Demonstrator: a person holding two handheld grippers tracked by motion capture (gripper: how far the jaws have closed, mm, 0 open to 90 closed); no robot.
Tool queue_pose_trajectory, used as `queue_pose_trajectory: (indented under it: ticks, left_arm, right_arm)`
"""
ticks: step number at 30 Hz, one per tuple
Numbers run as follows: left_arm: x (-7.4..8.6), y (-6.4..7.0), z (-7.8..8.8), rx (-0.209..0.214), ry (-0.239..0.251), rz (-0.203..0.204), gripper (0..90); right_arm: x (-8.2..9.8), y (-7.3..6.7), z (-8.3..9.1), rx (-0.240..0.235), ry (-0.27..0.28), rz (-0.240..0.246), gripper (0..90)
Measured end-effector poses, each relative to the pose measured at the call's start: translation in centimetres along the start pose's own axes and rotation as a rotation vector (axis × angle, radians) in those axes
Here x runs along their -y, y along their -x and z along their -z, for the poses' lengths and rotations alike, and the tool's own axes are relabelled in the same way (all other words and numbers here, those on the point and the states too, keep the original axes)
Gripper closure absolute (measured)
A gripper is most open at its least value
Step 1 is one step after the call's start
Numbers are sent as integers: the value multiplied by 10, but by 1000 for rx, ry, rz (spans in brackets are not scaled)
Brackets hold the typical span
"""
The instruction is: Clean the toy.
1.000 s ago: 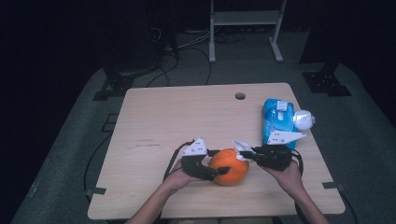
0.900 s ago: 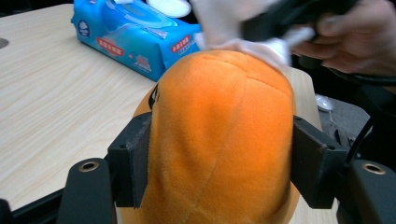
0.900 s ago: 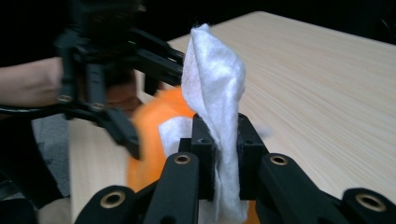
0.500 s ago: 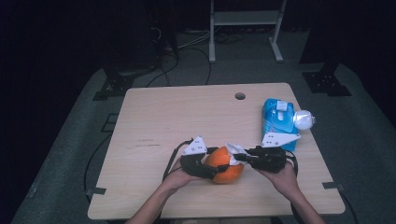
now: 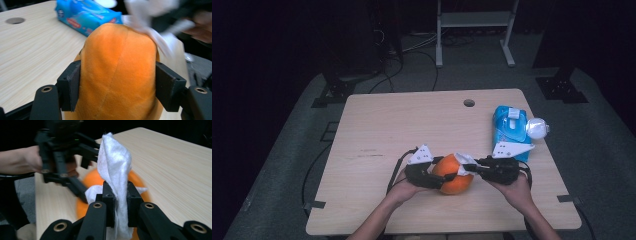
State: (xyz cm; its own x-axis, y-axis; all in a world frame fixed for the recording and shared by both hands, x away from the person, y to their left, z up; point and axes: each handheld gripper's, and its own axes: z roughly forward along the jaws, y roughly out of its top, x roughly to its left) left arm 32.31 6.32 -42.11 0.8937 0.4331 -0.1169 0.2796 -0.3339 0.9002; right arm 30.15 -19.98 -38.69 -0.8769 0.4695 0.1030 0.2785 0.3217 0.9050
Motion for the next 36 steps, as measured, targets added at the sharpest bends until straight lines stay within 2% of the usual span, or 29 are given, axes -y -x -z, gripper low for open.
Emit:
queue_pose_trajectory:
  ticks: [2, 4, 5, 8, 11, 13, 14, 15, 17, 19, 21, 24, 28, 29, 30, 31, 34, 36]
  left_arm:
    - [-1, 5, -2, -17, -8, 1, 314]
    - [-2, 13, -3, -21, -23, -37, 310]
    - [-3, 15, -3, -8, -33, -47, 300]
    - [-3, 18, -4, 34, -46, -75, 271]
    - [-4, 15, -2, 111, -39, -64, 206]
    - [-3, 11, 0, 143, -23, -51, 161]
    - [-2, 9, 0, 142, -19, -48, 134]
    - [0, 6, -1, 123, -25, -51, 122]
    - [5, 2, -4, 113, -45, -62, 105]
    - [10, 1, -6, 120, -33, -60, 191]
    - [9, 4, -5, 95, -38, -88, 266]
    - [6, 9, -6, 66, -31, -91, 309]
    - [5, 17, -11, 42, -30, -95, 318]
    - [5, 20, -12, 33, -38, -108, 318]
    - [5, 21, -12, 31, -44, -117, 318]
    - [5, 22, -12, 28, -46, -123, 318]
    - [6, 22, -12, 38, -40, -125, 324]
    - [7, 22, -12, 40, -38, -126, 326]
  right_arm:
    - [-2, -5, -4, -14, -7, 21, 808]
    - [-4, -9, -7, 3, -21, 47, 809]
    - [-4, -9, -7, 12, -22, 54, 809]
    - [-3, -1, -1, 33, -3, 26, 809]
    - [3, 9, 4, 49, -4, -13, 808]
    - [7, 13, 5, 62, -7, -24, 808]
    - [8, 15, 6, 57, -3, -38, 808]
    - [8, 15, 6, 57, -2, -42, 808]
    - [8, 15, 5, 60, -3, -34, 808]
    - [8, 14, 3, 54, -9, -31, 807]
    - [6, 10, 2, 60, -14, -15, 807]
    - [1, 3, 3, 59, -8, 8, 808]
    - [-6, -15, -5, 26, -25, 64, 807]
    - [-7, -20, -9, 23, -40, 88, 807]
    - [-8, -26, -13, 34, -63, 125, 807]
    - [-8, -28, -15, 40, -73, 141, 807]
    - [-9, -26, -12, 67, -82, 150, 808]
    - [-9, -19, -5, 83, -71, 126, 808]
